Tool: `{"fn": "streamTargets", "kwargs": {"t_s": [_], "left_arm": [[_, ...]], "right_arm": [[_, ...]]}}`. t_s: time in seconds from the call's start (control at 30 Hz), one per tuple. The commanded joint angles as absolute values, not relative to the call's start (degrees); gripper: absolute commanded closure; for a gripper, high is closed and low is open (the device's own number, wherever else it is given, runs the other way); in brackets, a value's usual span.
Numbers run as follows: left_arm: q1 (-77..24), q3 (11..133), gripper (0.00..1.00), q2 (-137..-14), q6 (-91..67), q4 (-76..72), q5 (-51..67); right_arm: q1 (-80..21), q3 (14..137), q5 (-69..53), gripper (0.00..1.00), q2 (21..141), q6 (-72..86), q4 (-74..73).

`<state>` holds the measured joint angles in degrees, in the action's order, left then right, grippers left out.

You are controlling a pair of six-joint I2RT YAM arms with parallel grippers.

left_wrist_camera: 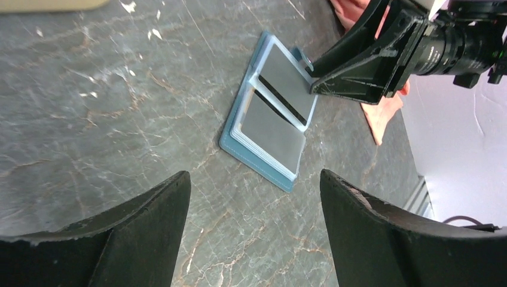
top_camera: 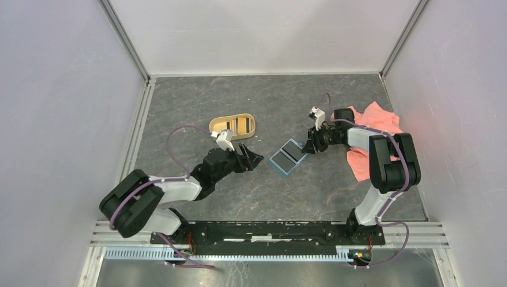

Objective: Put the credit cards into the card holder
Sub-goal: Turn over the card slot in the card holder.

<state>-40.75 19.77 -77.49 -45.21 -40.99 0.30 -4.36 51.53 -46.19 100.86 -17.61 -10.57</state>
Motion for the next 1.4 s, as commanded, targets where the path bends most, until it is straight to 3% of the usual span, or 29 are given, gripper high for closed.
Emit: {"fn": "streamTargets", "kwargs": {"t_s": [0.0, 0.3, 0.63, 0.9, 1.17, 1.2, 1.23, 1.37], "left_arm": [[-41.3, 22.1, 0.16, -81.5, -50.3, -48.6, 5.7], [-42.4, 23.7, 0.16, -85.4, -51.8, -48.6, 6.3], [-43.2, 28.8, 0.16, -89.2, -50.2, -43.9, 7.4], [-45.0, 30.0, 0.16, -89.7, -49.0, -44.7, 5.8], [-48.0, 25.9, 0.14, -78.2, -44.5, -41.1, -0.5], [-48.3, 25.4, 0.12, -75.7, -43.1, -40.2, -1.8], [-48.5, 25.1, 0.03, -73.1, -41.3, -38.6, -2.6], [-48.9, 24.4, 0.00, -60.1, -35.6, -30.8, -7.2]], "right_arm": [[-4.2, 53.7, -46.5, 0.55, 100.8, -18.5, -10.9], [-4.2, 53.2, -48.8, 0.57, 98.9, -18.8, -10.5], [-4.4, 54.1, -50.8, 0.73, 100.3, -20.0, -12.2], [-4.3, 53.5, -51.6, 0.75, 99.6, -22.7, -12.5], [-4.6, 52.3, -57.5, 0.76, 97.8, -28.0, -15.4], [-4.7, 52.4, -57.6, 0.76, 97.5, -28.7, -15.9], [-4.8, 52.7, -57.6, 0.76, 97.3, -29.3, -16.5], [-5.0, 53.5, -57.7, 0.76, 97.5, -29.3, -17.2]]}}
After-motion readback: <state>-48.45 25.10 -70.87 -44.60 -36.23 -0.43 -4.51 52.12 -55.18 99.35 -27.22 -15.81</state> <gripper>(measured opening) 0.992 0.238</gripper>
